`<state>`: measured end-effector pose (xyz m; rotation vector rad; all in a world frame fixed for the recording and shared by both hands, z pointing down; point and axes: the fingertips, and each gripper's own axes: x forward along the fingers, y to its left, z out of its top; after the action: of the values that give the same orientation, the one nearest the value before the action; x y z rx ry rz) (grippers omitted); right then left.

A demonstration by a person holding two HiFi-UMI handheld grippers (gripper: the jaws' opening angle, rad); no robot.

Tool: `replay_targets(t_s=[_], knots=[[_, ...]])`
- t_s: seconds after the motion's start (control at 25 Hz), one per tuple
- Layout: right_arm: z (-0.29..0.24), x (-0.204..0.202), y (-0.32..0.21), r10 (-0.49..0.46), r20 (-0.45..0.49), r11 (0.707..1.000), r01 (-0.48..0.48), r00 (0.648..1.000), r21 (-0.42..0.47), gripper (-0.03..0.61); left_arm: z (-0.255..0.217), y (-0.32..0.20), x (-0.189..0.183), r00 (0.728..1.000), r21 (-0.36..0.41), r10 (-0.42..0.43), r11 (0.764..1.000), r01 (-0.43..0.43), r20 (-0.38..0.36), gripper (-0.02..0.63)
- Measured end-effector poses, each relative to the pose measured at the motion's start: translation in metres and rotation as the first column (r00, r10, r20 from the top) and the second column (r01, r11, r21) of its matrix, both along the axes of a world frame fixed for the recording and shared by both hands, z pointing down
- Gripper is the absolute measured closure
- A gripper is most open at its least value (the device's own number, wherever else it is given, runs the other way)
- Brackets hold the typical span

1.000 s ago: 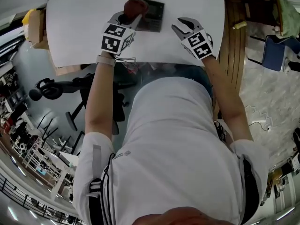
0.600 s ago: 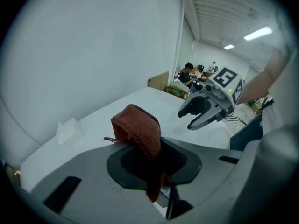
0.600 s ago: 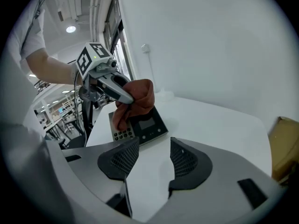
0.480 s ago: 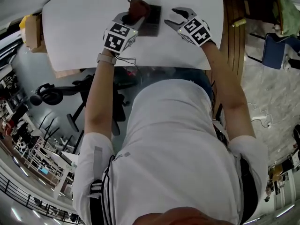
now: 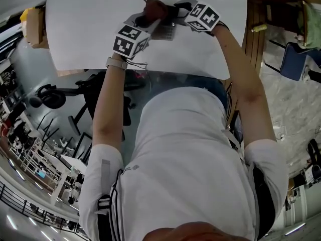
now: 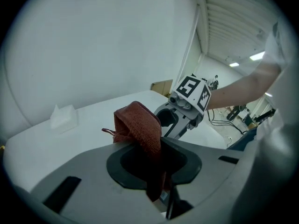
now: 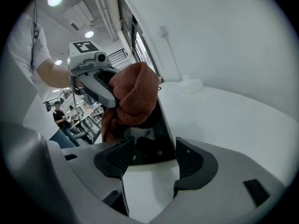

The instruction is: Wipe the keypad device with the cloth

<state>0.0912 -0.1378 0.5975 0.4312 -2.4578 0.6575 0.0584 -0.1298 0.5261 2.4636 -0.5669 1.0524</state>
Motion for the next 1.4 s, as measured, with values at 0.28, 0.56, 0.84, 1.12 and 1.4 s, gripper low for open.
replay_targets(t_s=[0.28,0.56,0.84,1.12,1.4], knots=[[0.006,0.001,0.006,0.003,-0.031,1.0,-0.003,1.0,-0.013,0.336,0.001,0.003,0.004,1.0,0.0,0.023,1.0,-0.023,-0.018,0.541],[0.014,-0.007,0.038,0.029,-0.115,0.999,-0.026,0.993,0.028,0.336,-0.001,0.018,-0.007,0.996,0.078,0.059,0.995,-0.065,0.071,0.538],[0.021,-0.026,0.078,0.018,-0.104,1.0,-0.02,0.994,-0.017,0.336,-0.005,0.041,-0.033,0.998,0.102,0.0,0.995,-0.006,0.058,0.537],[0.011,-0.034,0.071,0.053,-0.063,0.998,-0.055,0.997,-0.027,0.336,-0.009,0.056,-0.073,0.992,0.079,-0.127,0.989,0.126,0.011,0.537],[-0.031,-0.04,0.015,0.058,-0.002,0.995,-0.058,0.998,0.076,0.336,0.005,0.069,-0.106,0.965,0.039,-0.26,0.965,0.259,0.024,0.537]])
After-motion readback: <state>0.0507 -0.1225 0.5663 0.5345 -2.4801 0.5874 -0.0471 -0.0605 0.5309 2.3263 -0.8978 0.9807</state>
